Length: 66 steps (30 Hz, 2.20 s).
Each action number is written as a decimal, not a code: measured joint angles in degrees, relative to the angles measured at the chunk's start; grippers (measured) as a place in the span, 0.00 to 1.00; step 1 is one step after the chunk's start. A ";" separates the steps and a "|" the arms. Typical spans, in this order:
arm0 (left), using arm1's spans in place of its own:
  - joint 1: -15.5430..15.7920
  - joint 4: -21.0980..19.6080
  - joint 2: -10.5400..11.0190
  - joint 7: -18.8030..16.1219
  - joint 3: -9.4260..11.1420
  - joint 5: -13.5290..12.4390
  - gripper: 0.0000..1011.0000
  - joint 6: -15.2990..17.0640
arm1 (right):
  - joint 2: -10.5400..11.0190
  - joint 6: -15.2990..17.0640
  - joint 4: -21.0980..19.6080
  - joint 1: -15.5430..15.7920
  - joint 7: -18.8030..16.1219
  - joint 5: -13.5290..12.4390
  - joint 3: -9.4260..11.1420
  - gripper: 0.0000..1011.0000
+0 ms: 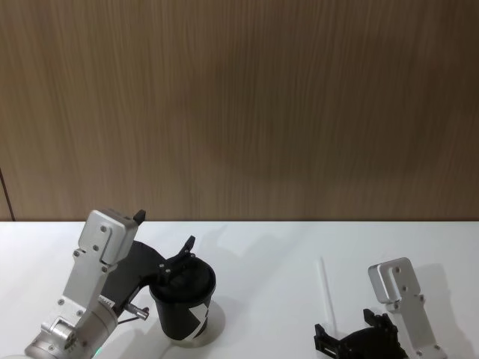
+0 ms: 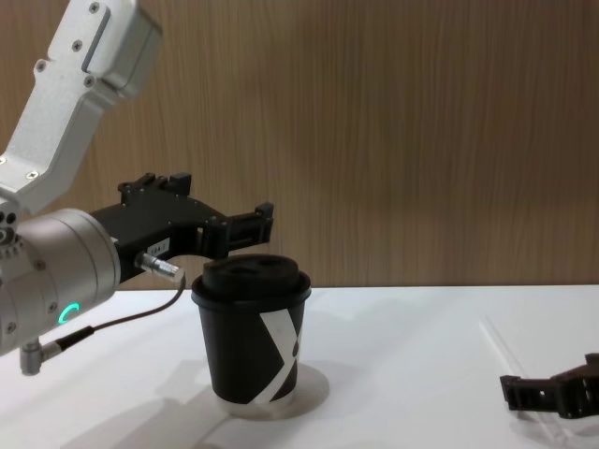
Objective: Pick up the straw with one hand, pass it to the other hand, and insert it into the cup.
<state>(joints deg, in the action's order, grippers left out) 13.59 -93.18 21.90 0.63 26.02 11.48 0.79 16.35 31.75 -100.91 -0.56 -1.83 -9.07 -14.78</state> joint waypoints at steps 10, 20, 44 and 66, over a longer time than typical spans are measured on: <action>0.00 0.00 0.00 0.00 0.00 0.00 0.99 0.00 | -0.33 0.36 0.18 0.17 -0.26 0.17 0.45 0.84; 0.00 0.00 0.00 0.00 0.00 0.00 0.99 0.00 | -0.63 0.93 0.24 0.55 -0.55 0.45 0.69 0.54; 0.00 0.00 0.00 0.00 0.00 0.00 0.99 0.00 | -1.13 1.02 0.26 1.31 -1.41 1.68 0.68 0.01; 0.00 0.00 0.00 0.00 0.00 0.00 0.99 0.00 | -3.65 -9.30 -3.82 2.06 -3.18 -0.69 3.96 0.01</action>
<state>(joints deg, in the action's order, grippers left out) 13.59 -93.17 21.90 0.62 26.03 11.48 0.79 12.70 22.45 -104.73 1.49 -5.01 -9.76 -10.81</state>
